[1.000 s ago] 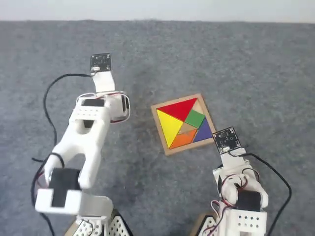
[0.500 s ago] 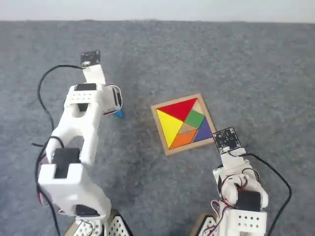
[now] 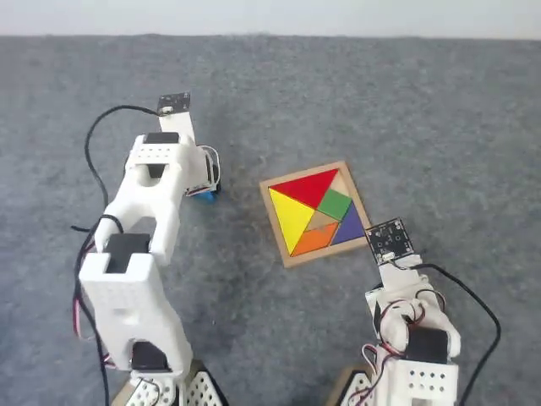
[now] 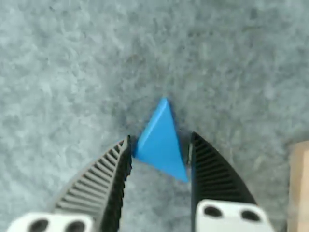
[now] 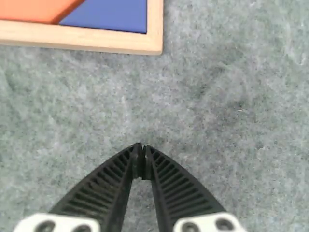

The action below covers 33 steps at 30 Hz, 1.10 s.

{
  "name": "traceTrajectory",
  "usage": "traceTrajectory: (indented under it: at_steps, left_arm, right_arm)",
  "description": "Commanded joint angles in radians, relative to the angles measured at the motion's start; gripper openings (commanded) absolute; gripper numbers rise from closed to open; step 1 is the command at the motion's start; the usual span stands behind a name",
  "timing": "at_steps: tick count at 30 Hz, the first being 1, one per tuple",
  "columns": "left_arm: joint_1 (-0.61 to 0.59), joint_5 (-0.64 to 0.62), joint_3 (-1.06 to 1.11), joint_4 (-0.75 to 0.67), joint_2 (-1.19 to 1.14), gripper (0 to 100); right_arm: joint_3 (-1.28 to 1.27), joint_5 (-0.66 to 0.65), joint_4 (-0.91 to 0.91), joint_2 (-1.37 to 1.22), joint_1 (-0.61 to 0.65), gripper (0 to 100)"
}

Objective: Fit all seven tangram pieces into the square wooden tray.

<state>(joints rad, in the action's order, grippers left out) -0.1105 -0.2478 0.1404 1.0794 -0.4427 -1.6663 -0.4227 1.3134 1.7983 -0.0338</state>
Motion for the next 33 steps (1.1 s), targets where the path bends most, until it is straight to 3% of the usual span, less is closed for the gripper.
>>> traceTrajectory:
  at_steps: [1,16,33]
  left_arm:
    - [0.014,0.035,-0.045,0.014,0.008,18]
    - [0.038,0.086,-0.042,0.015,0.014,6]
    - [0.097,0.127,-0.047,0.061,0.006,16]
  right_arm:
    - [-0.017,-0.008,0.002,0.015,0.004,0.8]
    - [-0.017,-0.008,0.002,0.015,0.004,0.8]
    - [-0.017,-0.008,0.002,0.015,0.004,0.8]
